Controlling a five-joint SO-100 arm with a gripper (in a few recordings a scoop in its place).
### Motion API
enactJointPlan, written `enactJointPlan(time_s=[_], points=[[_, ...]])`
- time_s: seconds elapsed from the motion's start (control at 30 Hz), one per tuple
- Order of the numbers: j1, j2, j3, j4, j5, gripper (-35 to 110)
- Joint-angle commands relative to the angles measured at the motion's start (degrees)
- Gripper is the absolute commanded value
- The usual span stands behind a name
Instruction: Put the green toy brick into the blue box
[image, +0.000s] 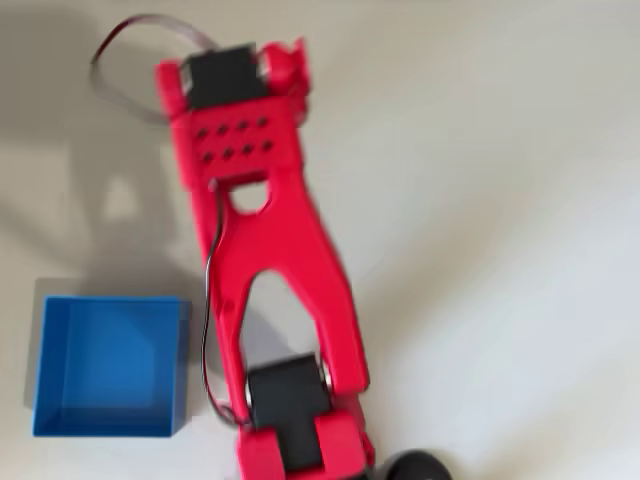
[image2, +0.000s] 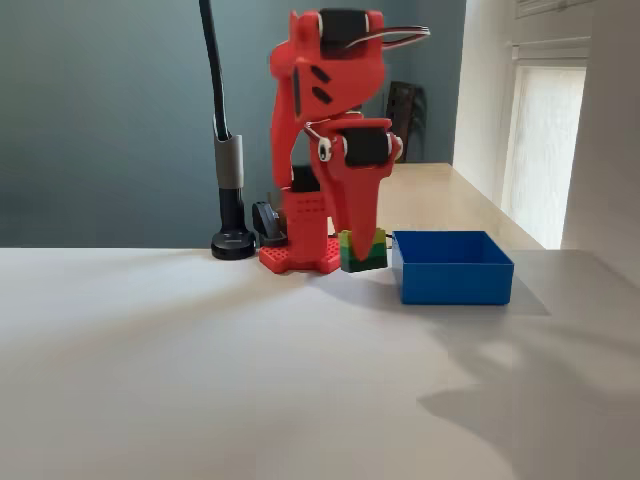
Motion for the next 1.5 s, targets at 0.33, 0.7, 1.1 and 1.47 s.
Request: enactJointPlan(time_s=[0.33, 0.7, 1.1, 1.47], points=[[-36.83, 18.19, 14.94, 1.58, 11.07, 0], [-47.81, 17.75, 17.84, 5.62, 18.54, 0], [-48.34, 11.78, 13.54, 2.9, 15.03, 0], [-48.43, -3.6, 8.61, 3.08, 14.5, 0]])
